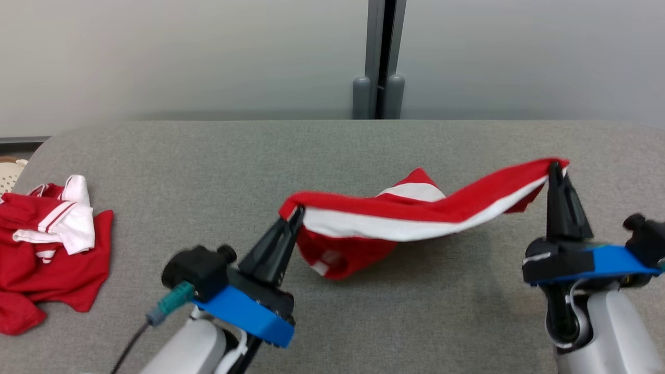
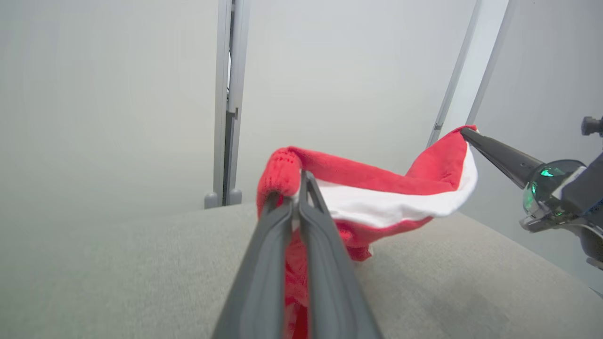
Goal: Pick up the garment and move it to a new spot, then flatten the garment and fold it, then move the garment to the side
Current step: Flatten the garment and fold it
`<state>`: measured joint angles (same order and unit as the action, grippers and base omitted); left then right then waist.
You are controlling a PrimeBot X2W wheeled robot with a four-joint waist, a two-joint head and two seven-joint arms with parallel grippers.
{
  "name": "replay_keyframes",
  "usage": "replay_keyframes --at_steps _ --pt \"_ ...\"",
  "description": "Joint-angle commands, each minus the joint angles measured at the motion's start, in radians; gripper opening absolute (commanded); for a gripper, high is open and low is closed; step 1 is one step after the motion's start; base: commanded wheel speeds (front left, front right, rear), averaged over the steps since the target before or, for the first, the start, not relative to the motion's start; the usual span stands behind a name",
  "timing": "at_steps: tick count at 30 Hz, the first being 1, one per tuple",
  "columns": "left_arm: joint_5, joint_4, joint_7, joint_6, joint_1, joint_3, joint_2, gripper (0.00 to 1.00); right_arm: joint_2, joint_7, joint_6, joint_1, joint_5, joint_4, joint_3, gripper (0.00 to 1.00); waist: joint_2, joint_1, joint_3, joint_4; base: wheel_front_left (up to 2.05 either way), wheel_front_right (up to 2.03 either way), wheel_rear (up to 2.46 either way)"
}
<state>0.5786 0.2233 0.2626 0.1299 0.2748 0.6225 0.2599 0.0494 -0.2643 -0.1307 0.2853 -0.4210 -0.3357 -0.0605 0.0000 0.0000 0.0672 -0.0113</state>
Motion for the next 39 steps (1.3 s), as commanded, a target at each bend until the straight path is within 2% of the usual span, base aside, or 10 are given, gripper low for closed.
replay_keyframes --at_steps 1,4,9,12,16,21,26,29,34,39 --pt "0.003 -0.022 0.003 0.001 0.043 -0.008 0.015 0.00 0.006 0.000 0.000 0.030 -0.010 0.033 0.000 0.00 0.0000 0.0000 -0.012 -0.008 0.00 0.00 0.00" --pt "0.022 -0.070 0.003 0.001 0.144 -0.021 0.065 0.00 0.043 0.000 0.000 0.092 -0.034 0.140 0.004 0.00 0.0000 0.0000 -0.027 -0.016 0.00 0.00 0.00" --pt "0.093 -0.085 0.003 0.001 0.330 0.023 0.164 0.00 0.116 0.000 0.000 0.201 -0.075 0.265 0.003 0.00 0.0000 0.0000 -0.034 -0.026 0.00 0.00 0.00" --pt "0.164 -0.066 -0.003 0.000 0.429 0.048 0.207 0.00 0.156 0.008 0.000 0.261 -0.080 0.284 0.024 0.00 0.0000 0.0000 -0.021 -0.034 0.00 0.00 0.00" --pt "0.228 -0.011 -0.044 0.000 0.525 0.072 0.241 0.00 0.185 0.039 0.000 0.336 -0.079 0.243 0.039 0.00 0.0000 0.0000 0.025 -0.037 0.00 0.00 0.00" --pt "0.249 0.086 -0.050 0.000 0.637 0.098 0.229 0.00 0.189 0.037 0.000 0.456 -0.036 0.136 0.069 0.00 0.0000 0.0000 0.116 -0.040 0.00 0.00 0.00" --pt "0.235 0.165 -0.004 0.000 0.750 0.044 0.184 0.00 0.170 0.004 0.000 0.604 0.027 0.045 0.056 0.00 0.0000 0.0000 0.185 -0.049 0.00 0.00 0.00" --pt "0.239 0.178 0.003 0.000 0.755 0.026 0.153 0.00 0.152 -0.002 0.000 0.629 0.056 0.037 0.041 0.00 0.0000 0.0000 0.193 -0.051 0.00 0.00 0.00" --pt "0.248 0.198 0.003 0.000 0.608 0.025 0.124 0.00 0.116 -0.001 0.000 0.487 0.068 0.043 0.012 0.00 0.0000 0.0000 0.181 -0.061 0.00 0.00 0.00" --pt "0.259 0.250 0.004 -0.001 0.340 0.016 0.080 0.00 0.087 -0.002 0.001 0.221 0.054 -0.001 -0.021 0.00 0.0000 0.0000 0.155 -0.067 0.00 0.00 0.00"
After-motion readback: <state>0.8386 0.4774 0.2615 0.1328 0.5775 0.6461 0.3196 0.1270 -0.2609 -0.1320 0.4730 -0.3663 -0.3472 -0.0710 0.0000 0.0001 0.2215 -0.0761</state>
